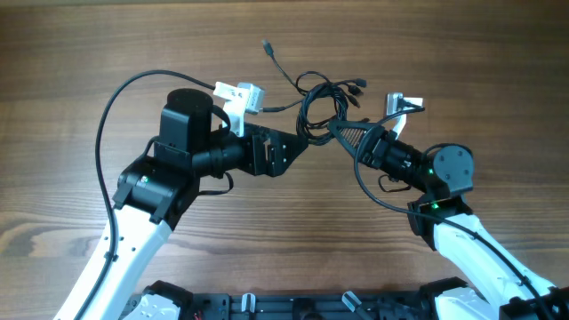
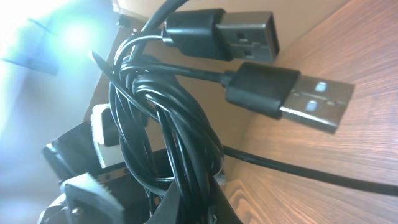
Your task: Untangle cables
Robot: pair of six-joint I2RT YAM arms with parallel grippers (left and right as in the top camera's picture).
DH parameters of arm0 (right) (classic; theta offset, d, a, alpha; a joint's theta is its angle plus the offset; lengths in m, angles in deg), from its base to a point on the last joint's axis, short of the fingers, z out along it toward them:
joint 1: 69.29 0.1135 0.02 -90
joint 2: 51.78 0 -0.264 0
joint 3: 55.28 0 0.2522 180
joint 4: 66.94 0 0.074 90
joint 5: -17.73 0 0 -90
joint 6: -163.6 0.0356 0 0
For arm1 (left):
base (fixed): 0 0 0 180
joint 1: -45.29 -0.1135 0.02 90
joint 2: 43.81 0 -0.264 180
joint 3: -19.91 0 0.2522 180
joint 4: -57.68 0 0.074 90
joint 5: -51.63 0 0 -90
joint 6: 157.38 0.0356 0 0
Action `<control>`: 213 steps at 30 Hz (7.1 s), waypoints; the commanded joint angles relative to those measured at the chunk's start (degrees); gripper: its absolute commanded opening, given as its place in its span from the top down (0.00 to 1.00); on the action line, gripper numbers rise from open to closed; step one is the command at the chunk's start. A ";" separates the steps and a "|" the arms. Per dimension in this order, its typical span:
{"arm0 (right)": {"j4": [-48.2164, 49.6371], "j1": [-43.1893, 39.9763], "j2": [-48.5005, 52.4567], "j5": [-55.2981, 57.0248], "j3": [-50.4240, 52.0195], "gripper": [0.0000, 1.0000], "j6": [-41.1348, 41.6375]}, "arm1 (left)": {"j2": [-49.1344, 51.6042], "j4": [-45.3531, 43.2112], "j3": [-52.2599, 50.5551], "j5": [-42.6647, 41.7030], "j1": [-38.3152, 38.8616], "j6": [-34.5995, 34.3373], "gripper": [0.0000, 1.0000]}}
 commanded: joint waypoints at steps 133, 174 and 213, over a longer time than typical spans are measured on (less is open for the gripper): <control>25.22 -4.76 0.20 2.45 -1.33 0.95 -2.86 | 6.54 -25.62 1.29 8.24 13.27 -43.58 0.40; 26.80 -5.40 0.20 2.16 -1.33 0.96 -3.56 | 7.08 -26.84 1.29 5.51 11.23 -43.39 0.16; -3.02 -5.42 0.17 -0.37 -1.33 0.13 -12.11 | 6.36 -16.94 1.29 40.92 12.96 2.80 0.96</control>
